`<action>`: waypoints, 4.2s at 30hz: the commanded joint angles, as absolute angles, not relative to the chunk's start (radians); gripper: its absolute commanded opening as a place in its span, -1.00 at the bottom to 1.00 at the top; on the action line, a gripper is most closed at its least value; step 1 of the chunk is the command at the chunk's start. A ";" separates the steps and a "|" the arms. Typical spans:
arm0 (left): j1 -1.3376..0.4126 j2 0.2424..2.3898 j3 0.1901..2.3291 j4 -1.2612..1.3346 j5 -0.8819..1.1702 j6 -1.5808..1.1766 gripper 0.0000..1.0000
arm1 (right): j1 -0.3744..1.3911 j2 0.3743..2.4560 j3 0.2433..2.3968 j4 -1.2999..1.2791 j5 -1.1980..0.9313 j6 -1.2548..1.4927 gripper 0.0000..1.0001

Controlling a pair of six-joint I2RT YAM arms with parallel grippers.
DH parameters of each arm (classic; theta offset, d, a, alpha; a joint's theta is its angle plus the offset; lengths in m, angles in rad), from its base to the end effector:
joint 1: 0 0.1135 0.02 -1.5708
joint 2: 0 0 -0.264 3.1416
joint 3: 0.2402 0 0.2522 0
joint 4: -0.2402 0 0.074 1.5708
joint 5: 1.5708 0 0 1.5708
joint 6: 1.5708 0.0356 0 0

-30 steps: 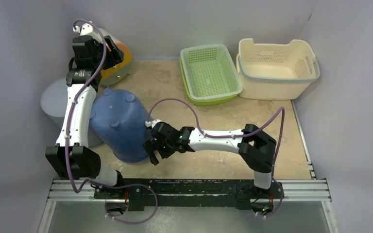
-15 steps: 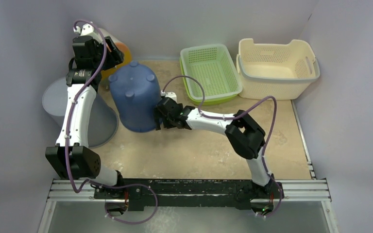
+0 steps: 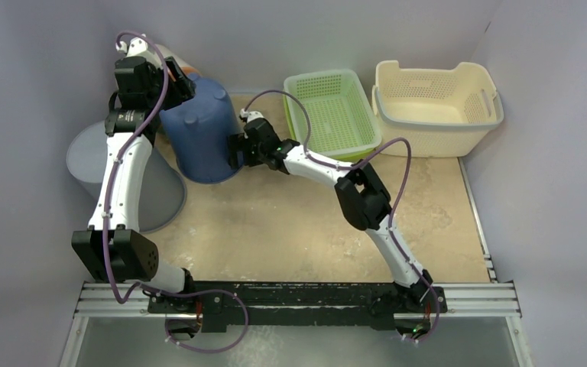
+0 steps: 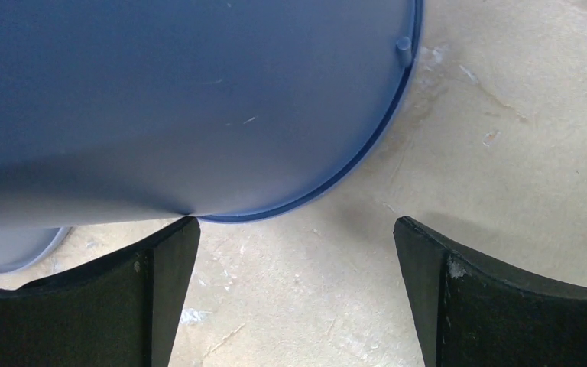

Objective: Turn the large container upside down

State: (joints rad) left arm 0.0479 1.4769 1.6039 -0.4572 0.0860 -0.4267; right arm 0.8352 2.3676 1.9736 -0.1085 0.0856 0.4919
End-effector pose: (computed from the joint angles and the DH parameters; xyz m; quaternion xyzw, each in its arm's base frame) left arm 0.3340 0.0129 0.4314 -0.1668 0.7960 -0.1437 0.5638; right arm 0.3740 0.4087 0.2067 -0.1254 0.8510 0.2843 0.4234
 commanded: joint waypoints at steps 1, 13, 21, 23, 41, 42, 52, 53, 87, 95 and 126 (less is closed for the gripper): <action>0.048 1.442 1.581 -0.357 0.117 -0.452 0.23 | 0.836 2.338 2.004 0.000 -0.088 0.409 1.00; 0.014 1.420 1.597 -0.342 0.175 -0.480 0.22 | 0.831 1.970 1.813 -0.227 0.201 0.268 1.00; -0.100 1.417 1.610 -0.346 0.180 -0.523 0.17 | 0.708 1.798 1.703 -0.377 0.255 0.336 1.00; -0.122 1.420 1.609 -0.346 0.171 -0.524 0.16 | 0.664 1.774 1.667 -0.381 0.244 0.336 1.00; -0.373 1.547 1.544 -0.294 0.008 -0.562 0.04 | 0.470 1.939 1.851 -0.404 0.103 0.199 0.72; -0.374 1.550 1.541 -0.293 0.002 -0.562 0.04 | 0.470 1.961 1.874 -0.405 0.076 0.192 0.67; -0.375 1.561 1.579 -0.335 -0.028 -0.535 0.04 | 0.471 2.160 2.040 -0.430 -0.103 0.201 0.35; -0.375 1.559 1.579 -0.338 -0.029 -0.535 0.04 | 0.471 2.169 2.040 -0.429 -0.104 0.201 0.35; -0.373 1.345 1.615 -0.594 -0.163 -0.391 0.07 | 0.470 2.116 1.882 -0.329 -0.096 0.273 -0.94; -0.366 1.272 1.602 -0.622 -0.254 -0.387 0.09 | 0.499 2.007 2.009 -0.379 -0.169 0.296 -1.00; -0.303 1.238 1.723 -0.651 -0.317 -0.363 0.12 | 0.804 1.369 1.321 -0.062 -0.474 0.863 -1.00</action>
State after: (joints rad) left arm -0.3134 1.2327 1.7111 -0.6819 -0.3222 -0.3748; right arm 0.8032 1.4315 1.3926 -0.3035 -0.3088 0.7567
